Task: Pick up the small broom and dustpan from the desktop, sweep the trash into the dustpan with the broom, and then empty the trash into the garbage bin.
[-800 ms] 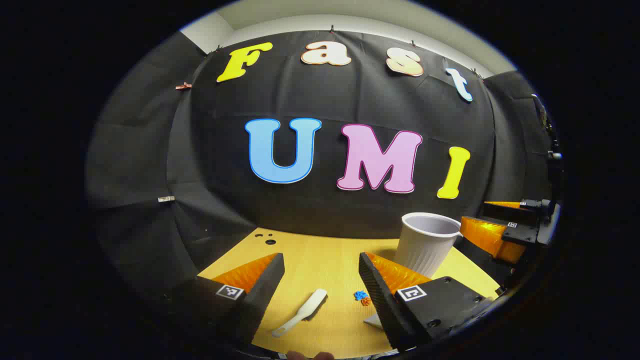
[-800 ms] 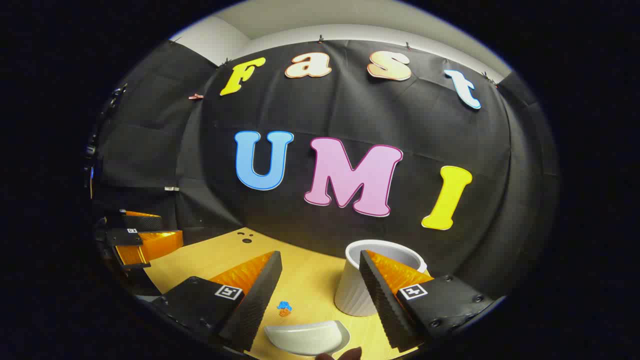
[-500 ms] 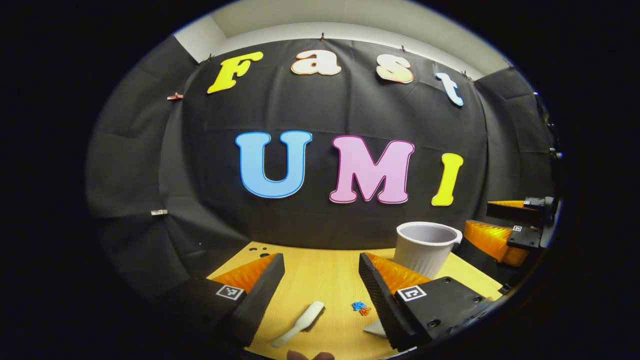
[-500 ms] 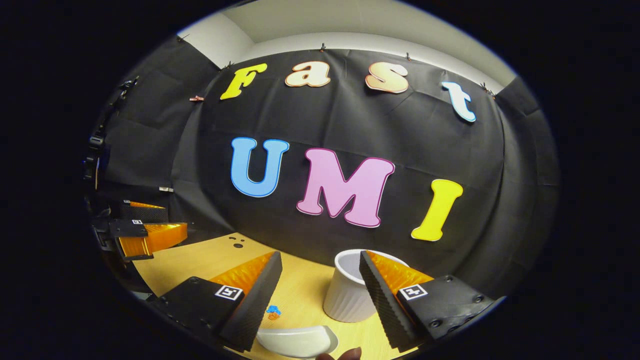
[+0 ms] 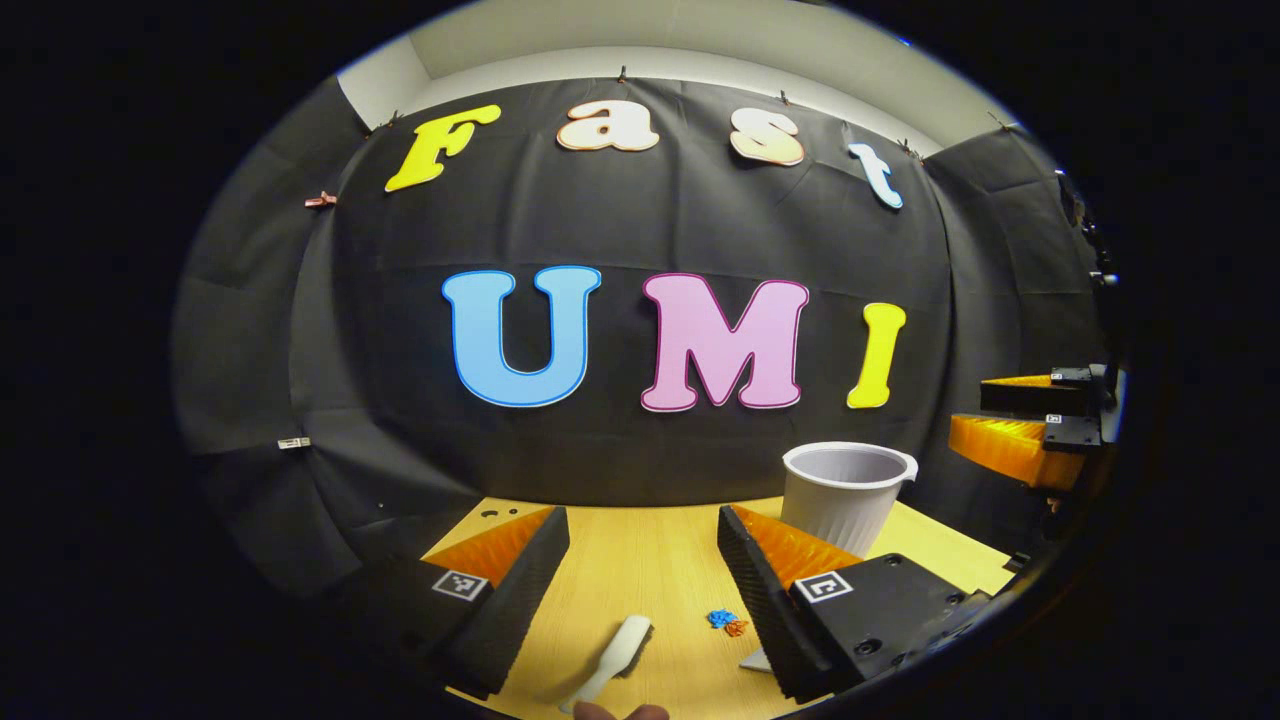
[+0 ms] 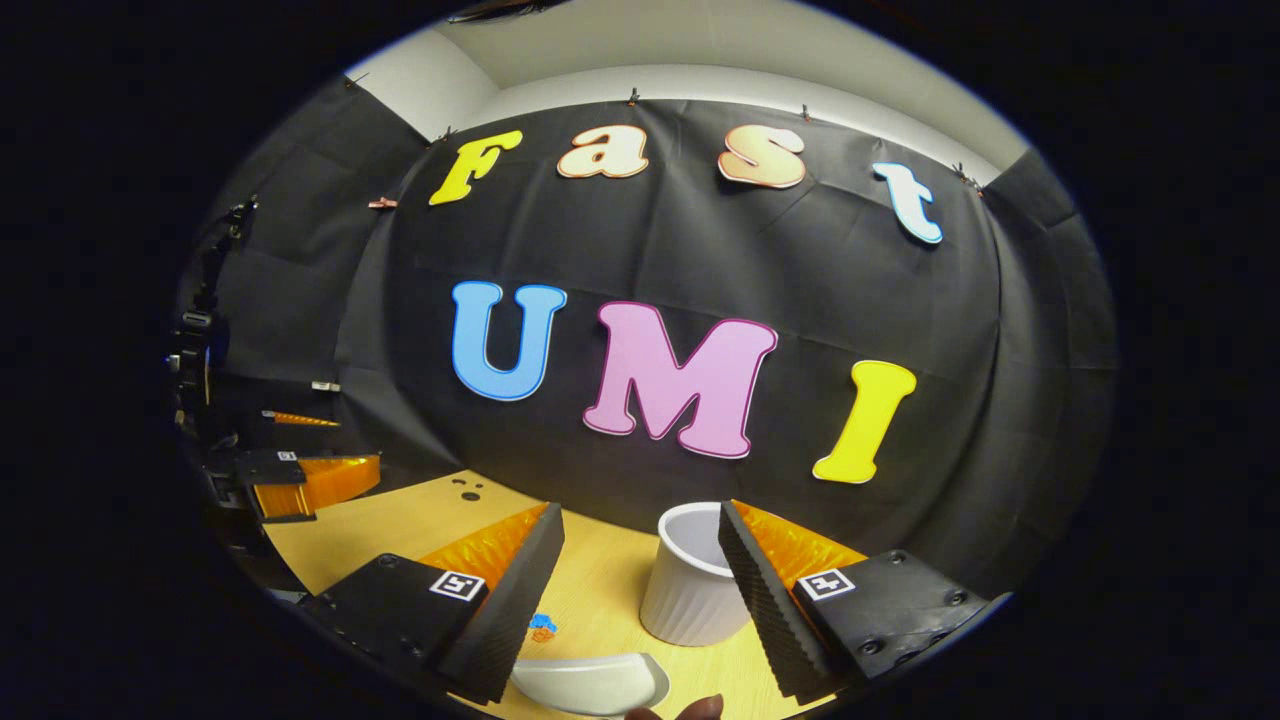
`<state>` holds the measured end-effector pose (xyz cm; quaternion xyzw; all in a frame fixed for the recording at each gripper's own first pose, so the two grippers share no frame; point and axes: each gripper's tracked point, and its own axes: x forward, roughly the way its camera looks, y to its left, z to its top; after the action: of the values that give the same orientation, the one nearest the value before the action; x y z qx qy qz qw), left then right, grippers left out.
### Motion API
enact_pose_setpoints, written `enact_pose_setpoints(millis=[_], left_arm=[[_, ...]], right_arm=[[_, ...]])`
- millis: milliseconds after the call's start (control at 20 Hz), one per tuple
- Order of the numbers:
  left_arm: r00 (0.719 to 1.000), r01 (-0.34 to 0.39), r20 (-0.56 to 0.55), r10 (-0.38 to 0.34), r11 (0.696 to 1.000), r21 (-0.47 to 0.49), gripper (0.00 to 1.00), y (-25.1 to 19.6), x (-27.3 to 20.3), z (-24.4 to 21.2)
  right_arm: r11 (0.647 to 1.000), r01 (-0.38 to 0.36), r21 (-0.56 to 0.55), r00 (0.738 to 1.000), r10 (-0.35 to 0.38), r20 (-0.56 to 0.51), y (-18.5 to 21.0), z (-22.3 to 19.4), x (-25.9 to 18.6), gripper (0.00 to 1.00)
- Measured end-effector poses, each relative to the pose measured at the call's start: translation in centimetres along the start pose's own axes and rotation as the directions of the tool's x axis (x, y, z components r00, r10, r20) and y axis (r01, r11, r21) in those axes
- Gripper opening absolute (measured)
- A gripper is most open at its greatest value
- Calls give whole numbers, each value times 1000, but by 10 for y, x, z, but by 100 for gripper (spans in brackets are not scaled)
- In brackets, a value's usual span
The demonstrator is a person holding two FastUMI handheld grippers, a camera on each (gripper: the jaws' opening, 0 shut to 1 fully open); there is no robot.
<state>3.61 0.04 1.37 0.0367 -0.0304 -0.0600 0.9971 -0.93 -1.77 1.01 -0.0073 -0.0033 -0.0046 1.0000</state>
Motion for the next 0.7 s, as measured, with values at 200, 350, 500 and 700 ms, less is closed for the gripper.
enact_pose_setpoints(millis=[200,350,500,700], left_arm=[[1000,8,-10,-8,1000,-5,95,8,3,-5],[1000,11,-20,-11,1000,2,95,12,5,-14],[999,12,-32,-12,1000,6,96,17,5,-18],[999,9,-44,-8,1000,16,96,19,7,-23]], right_arm=[[984,-162,71,963,173,-206,17,-50,-20,97],[972,-223,77,872,234,-430,13,-120,-42,97],[965,-241,104,752,253,-609,12,-188,-65,97],[961,-254,106,596,242,-766,7,-263,-87,95]])
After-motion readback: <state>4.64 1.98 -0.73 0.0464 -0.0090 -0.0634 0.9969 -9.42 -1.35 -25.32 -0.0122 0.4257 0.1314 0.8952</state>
